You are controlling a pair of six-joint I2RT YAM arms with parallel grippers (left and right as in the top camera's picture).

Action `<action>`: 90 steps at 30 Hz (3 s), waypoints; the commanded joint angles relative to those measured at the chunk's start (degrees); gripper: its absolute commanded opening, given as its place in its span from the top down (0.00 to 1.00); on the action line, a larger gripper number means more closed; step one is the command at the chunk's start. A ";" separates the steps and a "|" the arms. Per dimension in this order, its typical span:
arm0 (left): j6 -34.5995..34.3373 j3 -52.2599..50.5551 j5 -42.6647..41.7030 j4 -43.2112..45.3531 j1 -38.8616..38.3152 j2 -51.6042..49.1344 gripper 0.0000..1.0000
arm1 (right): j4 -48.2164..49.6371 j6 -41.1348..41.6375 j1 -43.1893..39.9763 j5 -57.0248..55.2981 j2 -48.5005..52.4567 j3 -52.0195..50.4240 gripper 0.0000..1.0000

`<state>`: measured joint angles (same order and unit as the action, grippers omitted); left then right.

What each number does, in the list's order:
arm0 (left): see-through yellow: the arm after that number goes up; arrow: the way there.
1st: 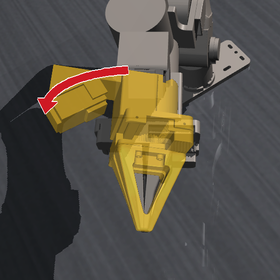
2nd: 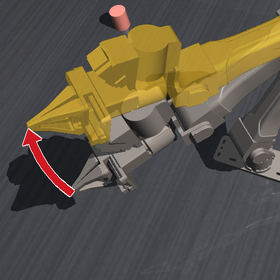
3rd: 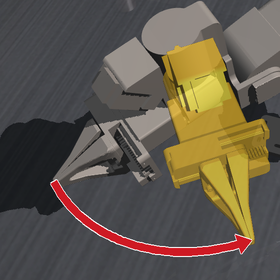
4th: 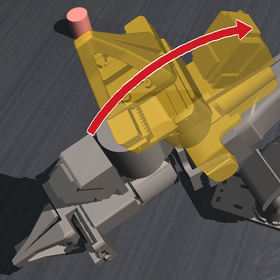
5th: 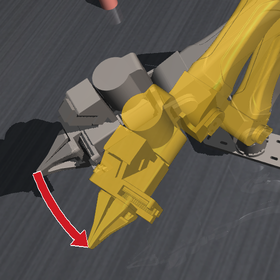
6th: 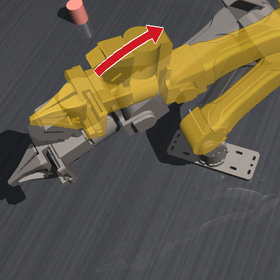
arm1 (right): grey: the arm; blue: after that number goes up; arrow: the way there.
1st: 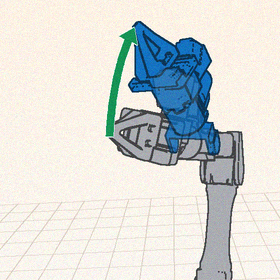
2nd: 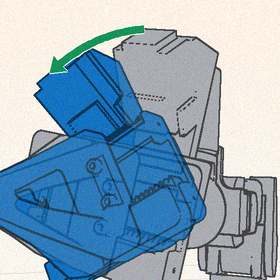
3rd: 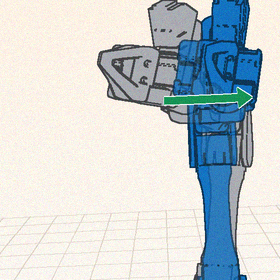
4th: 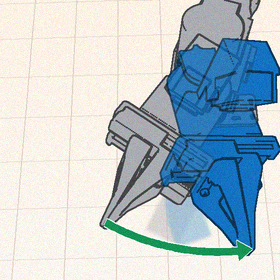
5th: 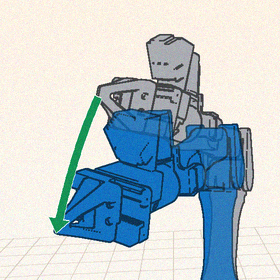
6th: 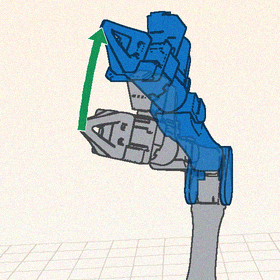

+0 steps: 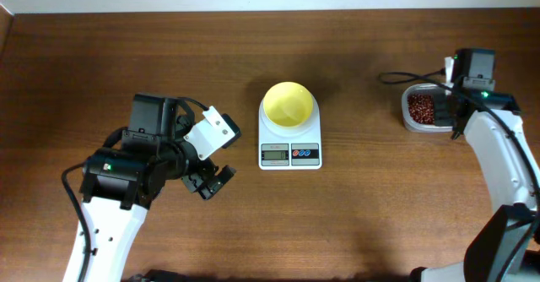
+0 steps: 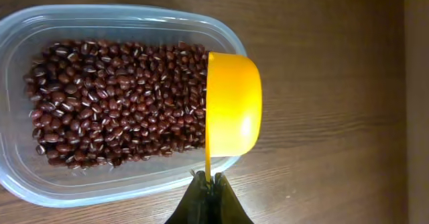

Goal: Scoop item into bowl and weigh 50g on scale
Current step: 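Push the yellow scoop down into the beans with the right gripper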

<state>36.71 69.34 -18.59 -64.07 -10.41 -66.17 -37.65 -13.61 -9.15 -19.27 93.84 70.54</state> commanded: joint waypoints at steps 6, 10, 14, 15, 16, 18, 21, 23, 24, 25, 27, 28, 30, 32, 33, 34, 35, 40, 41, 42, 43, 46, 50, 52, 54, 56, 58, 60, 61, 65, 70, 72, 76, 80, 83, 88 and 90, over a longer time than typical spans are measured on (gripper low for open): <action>1.09 1.01 0.00 -0.07 0.46 -0.15 0.01 | -0.02 0.11 -0.90 2.34 3.19 0.92 0.96; 1.09 1.01 0.00 -0.07 0.46 -0.15 0.01 | -0.02 0.13 -0.90 8.68 5.68 0.92 0.96; 1.09 1.01 0.00 -0.07 0.46 -0.15 0.01 | -0.02 0.37 -1.07 15.39 5.88 0.92 0.96; 1.09 1.01 -0.02 -0.07 0.46 -0.15 0.01 | -0.04 0.37 -1.07 16.17 5.90 0.92 0.96; 1.09 1.01 0.00 -0.07 0.46 -0.15 0.01 | -0.07 0.39 -1.07 17.31 5.97 0.92 0.96; 1.09 1.01 0.00 -0.07 0.46 -0.15 0.01 | -0.04 0.57 -1.11 18.91 5.97 0.92 0.96; 1.07 1.01 0.00 -0.07 0.46 -0.15 0.01 | -0.02 2.05 -1.75 19.52 5.97 0.92 0.96; 1.09 1.01 0.00 -0.07 0.46 -0.15 0.01 | 0.00 4.31 -3.39 21.24 5.97 0.92 0.96; 1.09 1.01 -0.02 -0.07 0.46 -0.15 0.01 | -0.02 5.07 -4.33 23.17 5.97 0.92 0.96; 1.09 1.01 0.00 -0.07 0.46 -0.15 0.01 | -0.02 5.11 -5.60 26.38 6.19 0.92 0.96; 1.09 1.01 0.00 -0.07 0.46 -0.15 0.01 | -0.22 7.13 -7.61 29.49 6.88 0.92 0.96; 1.09 1.01 0.00 -0.07 0.46 -0.15 0.01 | -0.55 7.85 -8.33 29.92 7.23 0.92 0.96; 1.07 1.01 0.00 -0.07 0.46 -0.15 0.01 | -2.03 8.11 -9.29 32.41 7.48 0.92 0.96; 1.09 1.01 0.00 -0.07 0.46 -0.15 0.01 | -2.69 8.11 -9.33 36.30 7.48 0.94 0.96; 1.09 1.01 0.00 -0.07 0.46 -0.15 0.01 | -2.84 8.13 -9.35 37.90 7.48 0.94 0.96; 1.09 1.01 0.00 -0.07 0.46 -0.15 0.01 | -3.15 8.13 -9.35 39.63 7.48 0.94 0.96; 1.09 1.01 0.00 -0.07 0.46 -0.15 0.01 | -3.50 8.20 -9.35 40.48 7.48 0.94 0.96; 1.09 1.01 -0.02 -0.07 0.46 -0.15 0.01 | -2.82 11.34 -9.35 40.44 9.05 0.92 0.96; 1.09 1.01 0.00 -0.07 0.46 -0.15 0.01 | -2.89 11.34 -9.35 40.30 9.68 0.94 0.96; 1.09 1.01 -0.02 -0.07 0.46 -0.15 0.01 | -3.04 11.34 -9.35 40.28 9.99 0.94 0.96; 1.09 1.01 0.00 -0.07 0.46 -0.15 0.01 | -3.06 11.89 -9.35 40.28 9.99 0.94 0.96; 1.07 1.01 -0.02 -0.07 0.46 -0.15 0.01 | -3.56 12.66 -9.86 40.30 9.99 0.94 0.96; 1.09 1.01 0.00 -0.07 0.46 -0.15 0.01 | -3.96 14.16 -12.83 44.83 9.99 0.94 0.96; 1.09 1.01 0.00 -0.07 0.46 -0.15 0.01 | -3.93 14.14 -14.21 48.11 10.03 0.94 0.96; 1.09 1.01 -0.02 -0.07 0.46 -0.15 0.01 | -4.17 14.16 -15.37 50.82 10.05 0.94 0.96; 1.09 1.01 0.00 -0.07 0.46 -0.15 0.01 | -5.35 14.19 -16.06 52.19 10.05 0.94 0.96; 1.07 1.01 -0.02 -0.07 0.46 -0.15 0.01 | -6.29 14.21 -16.46 52.46 10.05 0.94 0.96; 1.07 1.01 -0.02 -0.07 0.46 -0.15 0.01 | -6.67 14.58 -16.98 55.15 10.05 0.94 0.96; 1.09 1.01 0.00 -0.07 0.46 -0.15 0.01 | -6.67 14.82 -17.27 57.31 10.12 0.94 0.96; 1.09 1.01 -0.02 -0.07 0.46 -0.15 0.01 | -6.32 16.72 -17.29 57.20 12.66 0.94 0.96; 1.09 1.01 0.00 -0.07 0.46 -0.15 0.01 | -6.12 17.11 -17.59 57.22 15.50 0.94 0.96; 1.07 1.01 0.00 -0.07 0.46 -0.15 0.01 | -6.16 17.53 -18.12 57.20 15.50 0.94 0.96; 1.09 1.01 0.00 -0.09 0.46 -0.15 0.01 | -6.49 17.57 -18.93 57.27 15.50 0.94 0.96; 1.09 1.01 -0.02 -0.07 0.46 -0.15 0.01 | -7.65 19.08 -20.22 59.01 15.50 0.94 0.96; 1.09 1.01 0.00 -0.07 0.46 -0.15 0.01 | -7.82 19.06 -21.14 61.66 15.50 0.94 0.96; 1.09 1.01 0.00 -0.07 0.46 -0.15 0.01 | -7.82 19.04 -21.38 62.62 15.50 0.94 0.96; 1.09 1.01 0.00 -0.07 0.46 -0.15 0.01 | -7.82 19.04 -21.44 62.64 15.50 0.94 0.96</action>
<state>36.73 69.34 -18.59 -64.07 -10.41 -66.17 -44.58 5.65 -30.26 42.78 108.07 72.20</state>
